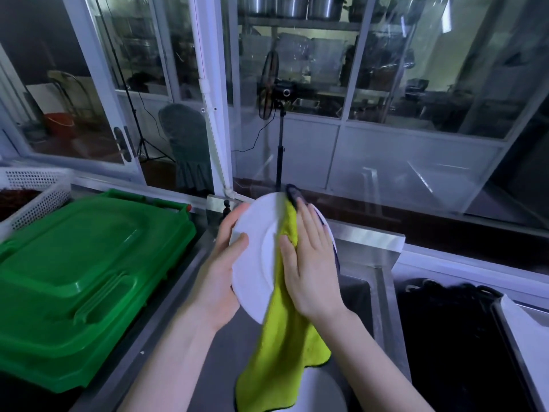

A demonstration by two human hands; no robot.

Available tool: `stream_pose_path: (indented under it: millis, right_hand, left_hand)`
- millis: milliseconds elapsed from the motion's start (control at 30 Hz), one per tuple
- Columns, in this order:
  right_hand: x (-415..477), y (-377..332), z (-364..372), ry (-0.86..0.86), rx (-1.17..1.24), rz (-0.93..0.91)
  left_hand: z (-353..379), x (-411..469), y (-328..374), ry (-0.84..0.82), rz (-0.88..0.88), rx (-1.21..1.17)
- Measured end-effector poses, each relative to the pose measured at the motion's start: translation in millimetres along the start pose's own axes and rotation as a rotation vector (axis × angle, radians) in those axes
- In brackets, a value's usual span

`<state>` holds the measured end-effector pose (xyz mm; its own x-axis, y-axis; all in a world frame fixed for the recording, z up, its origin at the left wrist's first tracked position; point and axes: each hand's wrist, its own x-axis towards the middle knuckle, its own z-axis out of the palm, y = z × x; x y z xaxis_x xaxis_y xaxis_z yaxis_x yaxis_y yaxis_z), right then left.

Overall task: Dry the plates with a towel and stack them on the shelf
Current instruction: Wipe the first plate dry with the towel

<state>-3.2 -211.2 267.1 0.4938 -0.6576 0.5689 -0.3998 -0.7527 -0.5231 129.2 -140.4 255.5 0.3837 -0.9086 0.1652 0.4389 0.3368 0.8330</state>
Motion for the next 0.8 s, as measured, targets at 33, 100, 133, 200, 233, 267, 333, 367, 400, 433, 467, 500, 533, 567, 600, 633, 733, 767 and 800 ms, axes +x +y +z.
stream_pose_path:
  millis: [33,100,133,200,233,267,333,367,400,433,467,500,533,567,600,633,733,767,800]
  right_hand:
    - [1,-3,1,-0.039,-0.033,-0.087]
    - [-2,-7,6,-0.14,-0.092,-0.213]
    - [-2,-7,7,-0.172,-0.115,-0.234]
    - [4,-2,5,-0.164,-0.129,-0.201]
    - [7,2,3,-0.129,-0.124,-0.155]
    - [10,7,0,-0.084,-0.109,-0.085]
    - [11,19,-6,-0.019,-0.023,0.115]
    - [8,24,-7,-0.01,0.033,0.206]
    - [4,28,-7,-0.014,0.079,0.261]
    - [0,30,-7,-0.023,0.108,0.271]
    - [-2,29,-6,-0.035,0.121,0.244]
    - [-1,26,-6,-0.051,0.117,0.188]
    - [0,22,-5,-0.077,0.085,0.107]
    - [3,16,-4,-0.112,0.028,0.009]
    - [5,10,-3,-0.148,-0.038,-0.093]
    - [7,5,-1,-0.182,-0.093,-0.179]
    - [15,2,-1,-0.22,-0.146,-0.245]
    - [18,6,-2,-0.195,-0.146,-0.205]
    - [21,11,-4,-0.161,-0.144,-0.135]
  left_hand:
    - [1,-1,-1,-0.007,-0.021,0.002]
    - [2,-3,-5,0.005,-0.046,-0.047]
    - [2,-5,-8,0.017,-0.053,-0.084]
    - [2,-9,-12,0.035,-0.059,-0.096]
    - [2,-11,-12,0.046,-0.054,-0.075]
    - [1,-13,-12,0.06,-0.049,-0.064]
    - [-2,-13,-10,0.089,-0.049,-0.076]
    - [-5,-13,-8,0.096,-0.042,-0.078]
    - [-6,-13,-6,0.097,-0.03,-0.072]
    - [-7,-12,-4,0.094,-0.019,-0.057]
    - [-7,-11,-2,0.085,-0.015,-0.035]
    - [-7,-9,-2,0.071,-0.019,-0.01]
    - [-5,-7,-2,0.055,-0.031,0.006]
    - [-4,-6,-2,0.039,-0.042,0.006]
    - [-3,-4,-3,0.028,-0.05,-0.012]
    - [-2,-3,-4,0.028,-0.057,-0.049]
    - [-2,-3,-7,0.05,-0.068,-0.149]
    - [-2,-3,-8,0.061,-0.056,-0.148]
    - [-2,-3,-9,0.08,-0.041,-0.151]
